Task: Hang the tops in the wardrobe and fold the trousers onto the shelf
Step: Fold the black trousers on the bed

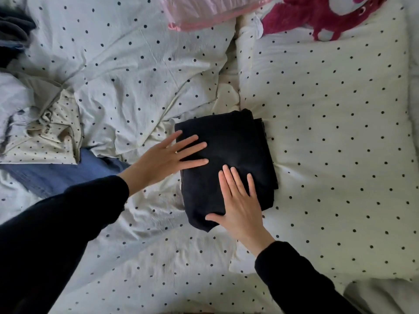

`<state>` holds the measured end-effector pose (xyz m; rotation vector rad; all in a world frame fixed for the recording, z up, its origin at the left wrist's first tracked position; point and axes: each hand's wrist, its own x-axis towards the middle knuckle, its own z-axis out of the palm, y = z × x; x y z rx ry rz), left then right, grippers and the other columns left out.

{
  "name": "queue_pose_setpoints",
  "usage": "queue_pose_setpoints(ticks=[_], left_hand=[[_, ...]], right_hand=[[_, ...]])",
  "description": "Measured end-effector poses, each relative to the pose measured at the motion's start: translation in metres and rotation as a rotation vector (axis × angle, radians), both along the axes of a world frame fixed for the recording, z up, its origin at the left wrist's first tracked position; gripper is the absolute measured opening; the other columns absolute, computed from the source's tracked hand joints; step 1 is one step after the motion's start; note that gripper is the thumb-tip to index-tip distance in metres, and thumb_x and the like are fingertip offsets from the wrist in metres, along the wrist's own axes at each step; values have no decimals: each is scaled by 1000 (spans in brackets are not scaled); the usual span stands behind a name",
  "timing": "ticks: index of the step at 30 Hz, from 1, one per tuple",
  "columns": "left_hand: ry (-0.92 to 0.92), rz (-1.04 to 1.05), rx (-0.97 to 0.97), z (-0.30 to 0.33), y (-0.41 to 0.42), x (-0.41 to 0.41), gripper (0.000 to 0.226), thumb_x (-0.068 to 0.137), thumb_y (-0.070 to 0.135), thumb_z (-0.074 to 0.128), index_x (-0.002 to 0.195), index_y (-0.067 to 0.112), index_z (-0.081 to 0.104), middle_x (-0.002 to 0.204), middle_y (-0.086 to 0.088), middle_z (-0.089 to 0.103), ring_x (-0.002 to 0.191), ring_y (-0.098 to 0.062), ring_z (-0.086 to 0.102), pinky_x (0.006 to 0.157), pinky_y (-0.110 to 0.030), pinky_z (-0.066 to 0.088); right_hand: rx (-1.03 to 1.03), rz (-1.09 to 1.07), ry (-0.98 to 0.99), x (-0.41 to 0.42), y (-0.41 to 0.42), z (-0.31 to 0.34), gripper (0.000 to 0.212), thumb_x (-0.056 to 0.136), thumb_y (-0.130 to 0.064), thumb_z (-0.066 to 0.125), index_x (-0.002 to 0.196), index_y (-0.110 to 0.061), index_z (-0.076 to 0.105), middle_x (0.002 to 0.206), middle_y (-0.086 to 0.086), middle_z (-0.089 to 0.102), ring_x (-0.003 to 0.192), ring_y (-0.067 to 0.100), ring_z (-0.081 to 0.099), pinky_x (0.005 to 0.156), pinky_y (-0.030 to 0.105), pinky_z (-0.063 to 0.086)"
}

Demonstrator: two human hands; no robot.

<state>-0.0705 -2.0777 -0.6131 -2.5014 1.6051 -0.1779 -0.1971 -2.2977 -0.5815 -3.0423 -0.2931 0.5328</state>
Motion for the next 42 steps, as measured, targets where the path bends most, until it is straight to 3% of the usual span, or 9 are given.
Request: queue_pose_setpoints(ticks=[4, 8, 12, 18, 23, 26, 29, 33, 42], left_hand=[[-8, -78, -53, -7, -18, 24, 102, 70, -14, 56, 150, 31, 10, 157, -5, -9, 145, -27, -5, 115, -55, 10], [-27, -107, -38, -13, -25, 31, 82, 77, -15, 35, 148, 24, 22, 155, -14, 10, 142, -36, 15, 110, -60, 22], [-13, -85, 81, -7, -29, 27, 100, 58, -4, 79, 143, 21, 30, 141, -20, 43, 125, -39, 48, 100, -58, 38], [98, 21, 310, 57, -21, -9, 94, 59, 21, 86, 141, 18, 40, 132, -25, 52, 115, -41, 56, 88, -55, 48], [329, 323, 597, 105, 2, -74, 74, 98, 23, 46, 149, 12, -6, 149, -34, 13, 134, -48, 27, 99, -52, 35], [364, 423, 496, 92, 35, -103, 76, 92, 32, 56, 150, 16, 10, 144, -30, 33, 122, -43, 46, 85, -43, 47], [352, 368, 347, 63, 56, -107, 96, 54, 45, 85, 138, 19, 46, 128, -25, 53, 109, -39, 56, 85, -50, 48], [253, 243, 157, 24, 66, -101, 111, 56, 37, 85, 146, 24, 22, 151, -24, 23, 137, -44, 23, 104, -65, 22], [271, 306, 47, -38, 61, -96, 97, 65, 1, 70, 145, 28, 24, 151, -24, 25, 138, -44, 23, 91, -73, 31]], right_hand=[[52, -8, -26, 3, -8, -5, 113, 56, -73, 66, 143, -8, 35, 153, 7, 31, 142, 20, 24, 114, 48, 13], [79, -10, -60, 2, -9, -8, 110, 59, -73, 64, 142, -7, 36, 152, 7, 31, 142, 20, 24, 115, 48, 13], [95, -3, -35, 4, -10, -7, 103, 65, -74, 52, 142, -8, 34, 152, 6, 32, 142, 19, 24, 115, 46, 11], [104, -101, -82, -6, 14, 29, 89, 78, -75, 34, 133, -6, 51, 145, 6, 44, 137, 22, 37, 110, 58, 26], [125, -145, -49, -25, 67, 48, 103, 69, -81, 36, 136, -3, 44, 143, 14, 44, 134, 31, 40, 107, 54, 28], [53, -22, 23, -42, 90, 37, 118, 55, -83, 53, 141, -4, 33, 149, 15, 35, 139, 33, 31, 110, 59, 21], [16, 4, 19, -49, 85, 17, 129, 45, -76, 72, 143, -4, 30, 152, 17, 27, 142, 33, 24, 114, 55, 14], [-37, -25, 12, -47, 72, -8, 133, 43, -72, 76, 148, -12, 21, 153, 20, 22, 142, 37, 21, 111, 61, 20], [16, -143, -51, -32, 86, -66, 110, 51, -50, 84, 143, -19, 34, 153, 22, 21, 142, 41, 17, 92, 77, 29]])
